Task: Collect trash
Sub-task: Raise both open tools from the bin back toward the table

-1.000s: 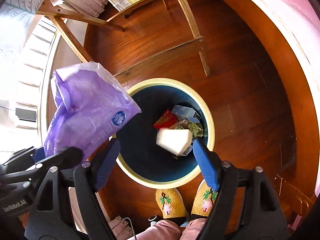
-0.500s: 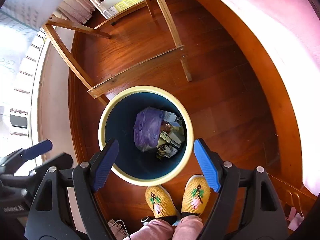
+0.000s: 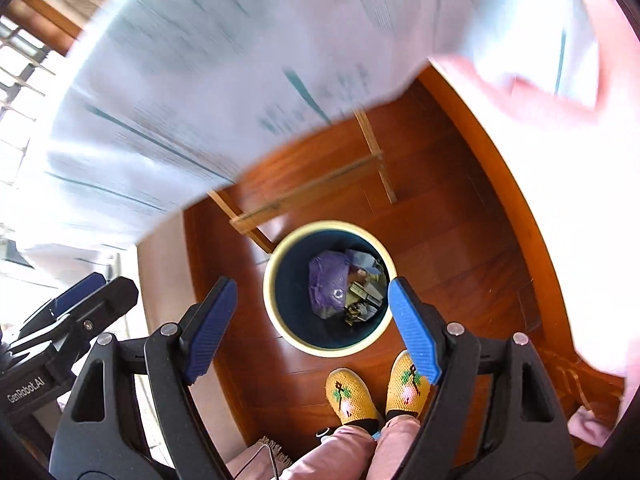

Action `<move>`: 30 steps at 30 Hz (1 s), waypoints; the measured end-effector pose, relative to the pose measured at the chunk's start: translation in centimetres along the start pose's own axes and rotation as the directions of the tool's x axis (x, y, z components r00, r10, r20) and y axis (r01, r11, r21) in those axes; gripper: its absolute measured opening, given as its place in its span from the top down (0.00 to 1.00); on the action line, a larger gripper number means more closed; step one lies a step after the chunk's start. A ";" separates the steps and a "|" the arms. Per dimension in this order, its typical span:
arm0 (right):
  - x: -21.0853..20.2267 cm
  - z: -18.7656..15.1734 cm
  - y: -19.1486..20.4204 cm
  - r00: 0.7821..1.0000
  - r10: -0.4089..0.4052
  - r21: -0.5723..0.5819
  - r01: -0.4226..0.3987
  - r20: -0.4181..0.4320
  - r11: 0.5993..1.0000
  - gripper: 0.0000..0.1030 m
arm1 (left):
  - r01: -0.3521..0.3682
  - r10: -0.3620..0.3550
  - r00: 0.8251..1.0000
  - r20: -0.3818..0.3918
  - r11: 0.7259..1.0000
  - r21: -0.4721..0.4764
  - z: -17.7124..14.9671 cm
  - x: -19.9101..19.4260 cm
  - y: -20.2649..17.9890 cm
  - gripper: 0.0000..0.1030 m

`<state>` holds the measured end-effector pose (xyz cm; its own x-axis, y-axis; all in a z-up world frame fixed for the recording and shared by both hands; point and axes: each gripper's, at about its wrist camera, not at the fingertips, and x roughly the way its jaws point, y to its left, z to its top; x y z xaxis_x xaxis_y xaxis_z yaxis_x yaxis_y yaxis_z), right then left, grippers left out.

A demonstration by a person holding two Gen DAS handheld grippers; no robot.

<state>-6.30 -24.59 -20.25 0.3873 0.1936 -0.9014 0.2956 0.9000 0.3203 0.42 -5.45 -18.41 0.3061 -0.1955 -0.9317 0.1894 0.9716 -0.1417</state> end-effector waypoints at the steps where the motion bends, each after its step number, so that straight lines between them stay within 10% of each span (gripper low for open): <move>1: -1.2 0.5 0.5 1.000 -0.003 -0.013 0.003 0.001 1.000 0.27 | -0.005 0.005 1.000 0.016 1.000 0.003 0.4 -1.6 -0.3 0.17; 16: -19.1 6.3 11.0 0.982 0.064 -0.328 -0.001 0.180 0.945 0.26 | -0.116 0.119 0.947 0.297 0.993 -0.029 5.6 -24.1 -1.9 0.17; 30: -29.7 10.7 21.6 0.906 0.122 -0.441 0.077 0.405 0.894 0.26 | -0.156 0.133 0.889 0.439 0.988 0.017 11.1 -34.6 0.3 0.17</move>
<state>-2.05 -15.12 16.55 0.7404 0.1268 -0.6600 -0.0908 0.9919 0.0887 0.22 0.12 17.46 0.7065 -0.1026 -0.7002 0.1548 0.9879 0.0116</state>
